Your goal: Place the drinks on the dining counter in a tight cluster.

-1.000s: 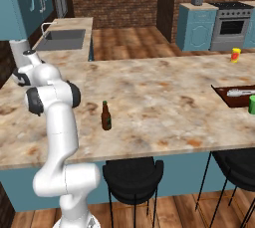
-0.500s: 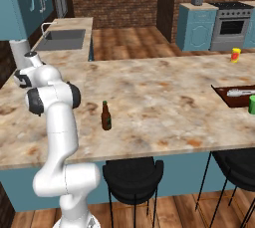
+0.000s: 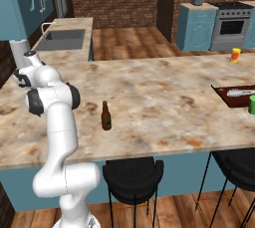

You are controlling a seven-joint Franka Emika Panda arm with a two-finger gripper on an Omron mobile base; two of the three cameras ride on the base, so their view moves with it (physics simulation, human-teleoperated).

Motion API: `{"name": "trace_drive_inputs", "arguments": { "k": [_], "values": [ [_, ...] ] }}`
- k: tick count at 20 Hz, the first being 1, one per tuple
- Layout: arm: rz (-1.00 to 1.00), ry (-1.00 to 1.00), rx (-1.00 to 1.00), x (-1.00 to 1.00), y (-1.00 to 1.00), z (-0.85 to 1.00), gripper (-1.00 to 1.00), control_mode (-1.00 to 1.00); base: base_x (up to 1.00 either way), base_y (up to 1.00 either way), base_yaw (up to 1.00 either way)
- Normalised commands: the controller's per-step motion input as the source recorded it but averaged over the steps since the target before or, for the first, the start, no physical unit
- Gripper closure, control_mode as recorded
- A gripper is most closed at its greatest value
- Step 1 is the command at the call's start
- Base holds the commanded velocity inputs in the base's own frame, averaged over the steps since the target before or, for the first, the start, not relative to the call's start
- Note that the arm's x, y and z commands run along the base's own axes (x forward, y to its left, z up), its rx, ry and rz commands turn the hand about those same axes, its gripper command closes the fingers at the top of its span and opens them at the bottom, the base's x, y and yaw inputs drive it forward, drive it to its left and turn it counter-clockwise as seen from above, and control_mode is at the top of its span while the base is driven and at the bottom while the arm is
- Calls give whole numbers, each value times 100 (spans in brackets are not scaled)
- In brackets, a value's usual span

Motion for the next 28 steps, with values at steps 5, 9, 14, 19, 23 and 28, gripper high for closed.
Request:
{"name": "trace_drive_inputs", "arguments": {
  "k": [5, 9, 14, 19, 23, 28],
  "values": [
    [2, 0, 0, 0, 0, -13, -100, -100, 0, 0, 0],
    [8, 1, 0, 0, 0, -25, -100, -100, 0, 0, 0],
    [10, 2, 0, 0, 0, -16, -100, -100, 0, 0, 0],
    [0, 0, 0, -1, 0, 0, 100, -100, 0, 0, 0],
    [0, 1, 0, 0, 0, 0, 100, -100, 0, 0, 0],
    [0, 2, 0, 0, 0, 0, 100, -100, 0, 0, 0]
  ]
}}
